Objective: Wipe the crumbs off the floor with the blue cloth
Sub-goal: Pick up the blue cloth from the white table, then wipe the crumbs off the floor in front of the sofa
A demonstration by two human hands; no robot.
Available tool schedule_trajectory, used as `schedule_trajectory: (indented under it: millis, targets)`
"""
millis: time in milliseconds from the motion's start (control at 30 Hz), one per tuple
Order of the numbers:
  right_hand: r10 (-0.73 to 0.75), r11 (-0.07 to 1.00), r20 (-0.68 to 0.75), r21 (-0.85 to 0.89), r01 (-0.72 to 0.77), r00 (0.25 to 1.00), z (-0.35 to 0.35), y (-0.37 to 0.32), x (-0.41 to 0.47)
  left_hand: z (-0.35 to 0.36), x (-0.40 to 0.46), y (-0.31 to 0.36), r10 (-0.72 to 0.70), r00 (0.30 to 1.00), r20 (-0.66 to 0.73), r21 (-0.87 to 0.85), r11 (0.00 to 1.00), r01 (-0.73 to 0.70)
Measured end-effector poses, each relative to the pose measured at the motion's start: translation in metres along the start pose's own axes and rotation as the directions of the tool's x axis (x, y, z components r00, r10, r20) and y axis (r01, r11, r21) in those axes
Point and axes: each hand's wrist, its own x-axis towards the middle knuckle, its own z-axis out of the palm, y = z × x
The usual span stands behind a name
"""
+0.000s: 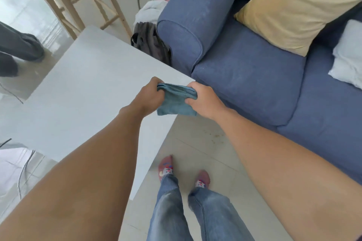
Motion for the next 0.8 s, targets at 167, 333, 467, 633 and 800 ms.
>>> schedule_trajectory:
  millis: [167,333,467,633,800]
  targets:
    - [0.139,0.984,-0.122,0.129,-0.123,0.983,-0.054,0.038,-0.040,0.047,0.001,0.063,0.009,0.994,0.109,-0.079,0.997,0.000]
    - [0.235,0.941,-0.256,0.302,-0.154,0.938,-0.081,0.110,-0.074,0.126,0.006,0.099,0.095,0.973,0.210,-0.062,0.995,-0.083]
    - [0.296,0.924,-0.348,0.339,-0.175,0.890,-0.073,0.191,-0.098,0.207,0.010,0.092,0.140,0.974,0.178,-0.078,0.989,-0.127]
    - [0.390,0.876,-0.333,0.423,-0.234,0.858,-0.013,0.305,-0.101,0.319,0.035,0.025,0.217,0.969,0.114,0.053,0.973,-0.224]
    - [0.437,0.843,-0.319,0.470,-0.260,0.841,0.080,0.426,-0.058,0.419,0.105,-0.071,0.235,0.949,0.209,0.240,0.929,-0.283]
